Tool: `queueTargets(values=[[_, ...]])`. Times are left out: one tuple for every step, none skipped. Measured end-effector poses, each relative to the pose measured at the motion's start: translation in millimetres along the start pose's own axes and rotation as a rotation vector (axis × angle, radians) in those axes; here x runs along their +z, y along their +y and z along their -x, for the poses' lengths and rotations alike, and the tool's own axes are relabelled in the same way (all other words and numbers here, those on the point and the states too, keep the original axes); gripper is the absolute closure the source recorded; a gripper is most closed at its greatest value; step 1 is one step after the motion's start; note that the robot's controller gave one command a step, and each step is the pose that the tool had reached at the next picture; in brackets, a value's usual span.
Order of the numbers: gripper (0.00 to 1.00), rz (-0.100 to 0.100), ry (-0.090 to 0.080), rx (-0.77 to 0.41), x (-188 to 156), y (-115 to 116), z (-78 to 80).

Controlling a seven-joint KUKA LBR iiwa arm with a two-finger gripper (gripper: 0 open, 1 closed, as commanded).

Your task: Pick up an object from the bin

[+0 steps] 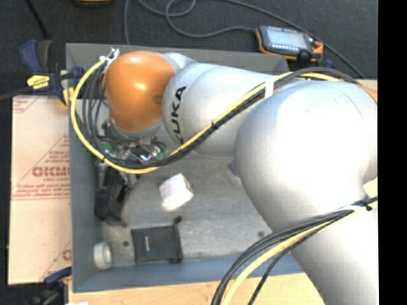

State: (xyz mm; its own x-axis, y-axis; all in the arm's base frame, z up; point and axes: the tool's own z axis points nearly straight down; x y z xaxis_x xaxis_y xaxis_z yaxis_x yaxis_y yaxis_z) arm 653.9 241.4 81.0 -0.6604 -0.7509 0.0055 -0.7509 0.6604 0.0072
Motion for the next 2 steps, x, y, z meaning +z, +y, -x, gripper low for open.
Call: queueTargets(values=[[1.0, -0.002, 0.0, 0.003, -4.8, -0.3, -1.0], [1.0, -0.011, -0.011, 0.004, -86.5, -1.3, -0.3]])
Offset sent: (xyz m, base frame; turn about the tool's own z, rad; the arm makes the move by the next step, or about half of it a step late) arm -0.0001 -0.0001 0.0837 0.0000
